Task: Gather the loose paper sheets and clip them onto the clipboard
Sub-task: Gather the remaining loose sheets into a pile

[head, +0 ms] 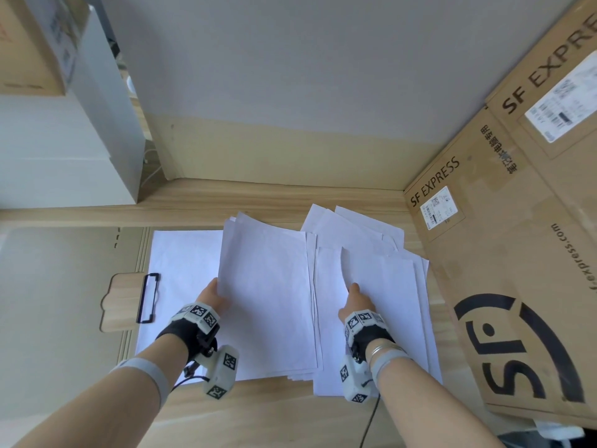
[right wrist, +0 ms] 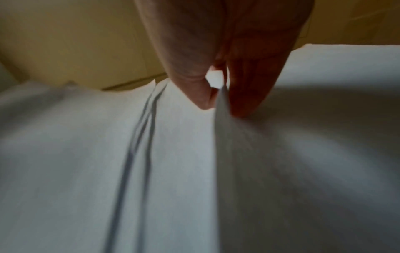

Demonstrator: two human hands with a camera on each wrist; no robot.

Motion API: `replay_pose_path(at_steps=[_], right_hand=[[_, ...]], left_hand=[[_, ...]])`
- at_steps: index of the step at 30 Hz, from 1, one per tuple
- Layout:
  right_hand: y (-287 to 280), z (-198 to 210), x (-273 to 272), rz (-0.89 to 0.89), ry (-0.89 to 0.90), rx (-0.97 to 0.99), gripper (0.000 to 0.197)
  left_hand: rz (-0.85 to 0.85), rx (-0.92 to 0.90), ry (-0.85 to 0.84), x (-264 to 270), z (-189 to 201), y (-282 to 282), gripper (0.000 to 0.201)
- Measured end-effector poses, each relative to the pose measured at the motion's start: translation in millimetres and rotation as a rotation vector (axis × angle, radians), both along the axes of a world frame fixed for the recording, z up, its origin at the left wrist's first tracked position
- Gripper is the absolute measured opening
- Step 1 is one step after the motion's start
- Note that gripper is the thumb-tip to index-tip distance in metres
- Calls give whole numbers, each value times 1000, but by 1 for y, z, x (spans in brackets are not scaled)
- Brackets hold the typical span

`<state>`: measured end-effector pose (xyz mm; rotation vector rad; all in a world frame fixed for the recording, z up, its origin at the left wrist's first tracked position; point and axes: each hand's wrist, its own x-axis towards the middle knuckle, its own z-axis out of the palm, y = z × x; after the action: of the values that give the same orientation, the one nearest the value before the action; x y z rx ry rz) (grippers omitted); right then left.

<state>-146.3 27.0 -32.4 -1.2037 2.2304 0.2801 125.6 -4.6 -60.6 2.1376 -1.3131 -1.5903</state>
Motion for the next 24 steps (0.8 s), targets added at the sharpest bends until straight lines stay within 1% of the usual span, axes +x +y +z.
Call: replay_pose_path(at_steps=[3,6,9,13,14,16,17,18,20,21,22,24], right_hand=[[-15,15,15,-45,-145,-131,47],[-25,27,55,-4,-320,-211,25],[-27,26,100,32,-470,-206,22],[-28,10,136,34,-586,-235,36],[-28,7,139,1,-646,-240,36],[-28,5,134,-122,-770,-254,32],[-29,4,124,-167,-766,-278,29],[-31,3,111,-176,-707,-315,27],[-34,-1,70,-169,-488,-370,25],[-33,-4,47,-197,-382,-384,28],[-31,-7,23,-246,-300,-397,31],[-21,-11,-18,-390,-156,-369,37]], left_hand=[[8,-17,5,0,-1,0,52],[28,-25,22,0,-3,1,50],[37,-17,43,0,-5,1,47],[49,-32,54,1,-6,4,42],[69,-41,66,2,-6,4,40],[129,-47,108,4,-5,5,41],[167,-31,135,4,-3,5,42],[199,-10,147,5,-4,5,48],[203,16,131,3,-3,5,68],[190,16,110,0,-1,5,76],[178,18,78,-2,0,6,80],[151,16,0,-5,-1,7,77]])
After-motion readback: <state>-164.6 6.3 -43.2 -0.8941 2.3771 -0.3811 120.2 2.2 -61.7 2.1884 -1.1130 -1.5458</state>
